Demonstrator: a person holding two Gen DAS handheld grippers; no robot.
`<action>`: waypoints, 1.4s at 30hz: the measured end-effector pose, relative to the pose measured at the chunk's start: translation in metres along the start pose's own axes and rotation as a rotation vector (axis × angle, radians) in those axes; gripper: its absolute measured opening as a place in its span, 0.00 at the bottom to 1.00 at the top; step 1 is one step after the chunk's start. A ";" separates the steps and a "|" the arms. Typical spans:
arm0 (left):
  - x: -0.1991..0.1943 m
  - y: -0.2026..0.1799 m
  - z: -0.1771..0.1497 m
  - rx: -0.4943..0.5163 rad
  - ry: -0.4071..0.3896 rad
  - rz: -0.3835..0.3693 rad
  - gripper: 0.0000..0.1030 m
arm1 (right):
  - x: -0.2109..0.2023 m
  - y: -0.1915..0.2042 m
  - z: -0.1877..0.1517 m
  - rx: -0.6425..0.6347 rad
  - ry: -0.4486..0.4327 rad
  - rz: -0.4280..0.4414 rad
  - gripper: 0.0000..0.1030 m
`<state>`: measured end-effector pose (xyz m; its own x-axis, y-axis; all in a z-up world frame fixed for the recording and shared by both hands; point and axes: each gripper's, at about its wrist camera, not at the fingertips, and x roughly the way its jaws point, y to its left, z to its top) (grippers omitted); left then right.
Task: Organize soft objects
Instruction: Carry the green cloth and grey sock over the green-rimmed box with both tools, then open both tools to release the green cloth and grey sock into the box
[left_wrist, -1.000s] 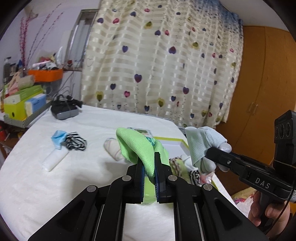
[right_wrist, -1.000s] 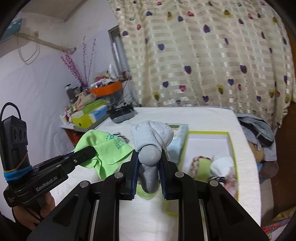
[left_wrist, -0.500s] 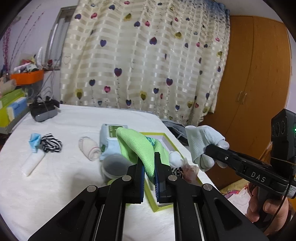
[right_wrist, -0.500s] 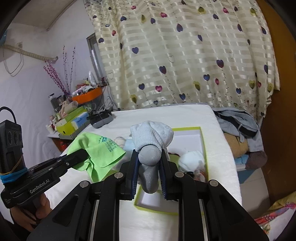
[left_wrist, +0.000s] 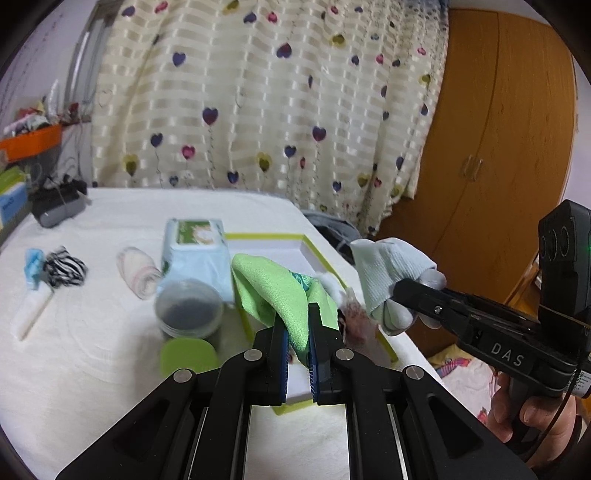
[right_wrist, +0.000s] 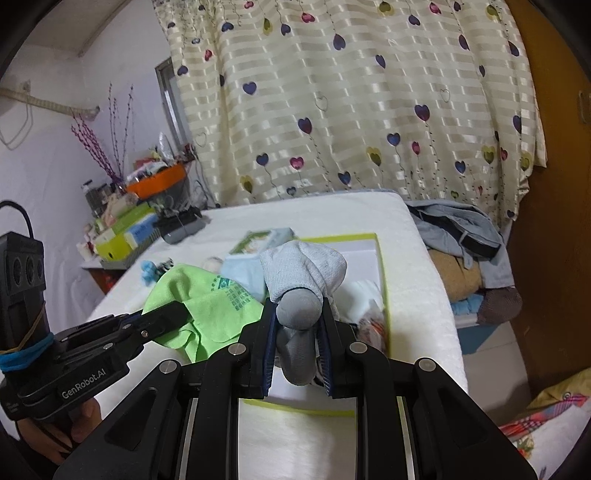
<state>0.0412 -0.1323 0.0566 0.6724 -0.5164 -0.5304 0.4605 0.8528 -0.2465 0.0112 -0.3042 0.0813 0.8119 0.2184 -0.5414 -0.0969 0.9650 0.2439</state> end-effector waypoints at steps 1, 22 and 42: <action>0.005 -0.002 -0.003 0.004 0.013 -0.003 0.08 | 0.003 -0.003 -0.004 0.005 0.012 -0.001 0.20; 0.072 -0.007 -0.034 0.010 0.215 -0.041 0.08 | 0.058 -0.040 -0.043 0.053 0.196 -0.012 0.21; 0.116 0.006 -0.010 -0.016 0.212 0.022 0.08 | 0.111 -0.051 -0.010 0.049 0.182 0.010 0.21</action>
<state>0.1164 -0.1865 -0.0141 0.5442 -0.4712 -0.6941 0.4370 0.8655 -0.2448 0.1003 -0.3280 0.0009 0.6930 0.2550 -0.6743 -0.0730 0.9554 0.2862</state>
